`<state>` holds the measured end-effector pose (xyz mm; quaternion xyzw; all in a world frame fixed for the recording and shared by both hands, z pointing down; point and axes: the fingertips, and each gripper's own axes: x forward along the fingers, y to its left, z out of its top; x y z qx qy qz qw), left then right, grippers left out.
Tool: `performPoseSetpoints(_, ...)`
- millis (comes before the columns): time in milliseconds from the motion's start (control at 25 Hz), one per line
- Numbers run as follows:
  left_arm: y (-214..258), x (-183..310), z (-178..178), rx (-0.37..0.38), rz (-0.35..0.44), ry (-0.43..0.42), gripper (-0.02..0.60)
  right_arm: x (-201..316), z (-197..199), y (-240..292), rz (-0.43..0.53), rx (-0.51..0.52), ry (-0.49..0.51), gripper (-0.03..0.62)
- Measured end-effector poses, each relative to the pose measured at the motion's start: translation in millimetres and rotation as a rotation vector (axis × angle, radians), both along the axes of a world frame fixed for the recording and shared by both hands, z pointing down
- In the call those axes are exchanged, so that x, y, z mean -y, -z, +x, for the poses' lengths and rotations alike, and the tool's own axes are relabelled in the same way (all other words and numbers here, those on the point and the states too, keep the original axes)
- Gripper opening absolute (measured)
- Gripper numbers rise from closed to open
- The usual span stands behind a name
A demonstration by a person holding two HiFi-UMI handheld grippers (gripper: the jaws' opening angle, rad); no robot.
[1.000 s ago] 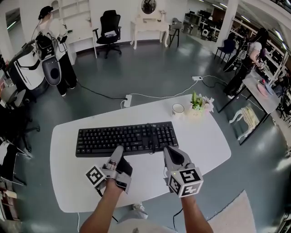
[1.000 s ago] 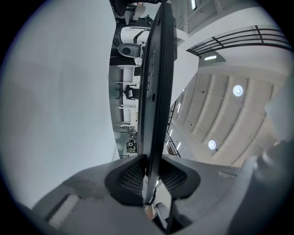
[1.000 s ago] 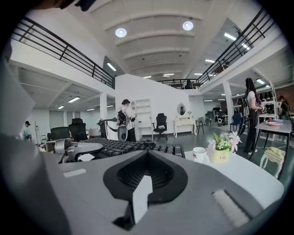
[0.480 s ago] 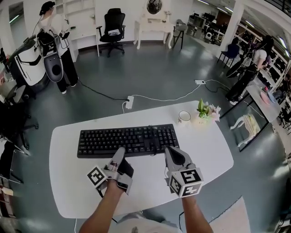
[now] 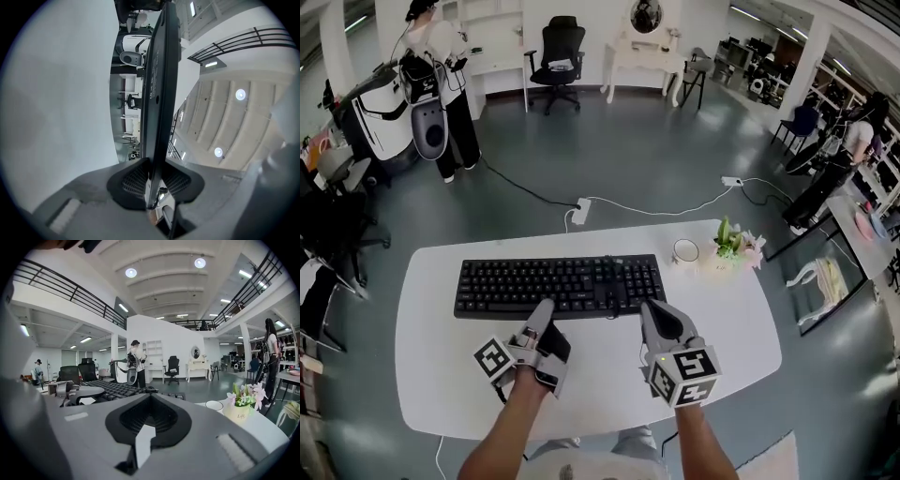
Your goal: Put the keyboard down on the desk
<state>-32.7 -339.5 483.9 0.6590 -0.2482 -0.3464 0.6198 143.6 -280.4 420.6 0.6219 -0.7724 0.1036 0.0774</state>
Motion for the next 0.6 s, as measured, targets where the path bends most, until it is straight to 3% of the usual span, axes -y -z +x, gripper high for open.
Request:
performPoseSetpoints(360, 4.5, -7.2, 36.6, 0.011, 0.029, 0.114, 0.094, 24.1, 32.2, -3.1, -0.003, 0.039, 0.176, 0.0)
performPoseSetpoints(600, 5.9, -13.8, 50.5, 0.049, 0.043, 0.138, 0.095, 27.6, 34.1, -3.5, -0.016, 0.057, 0.253, 0.0)
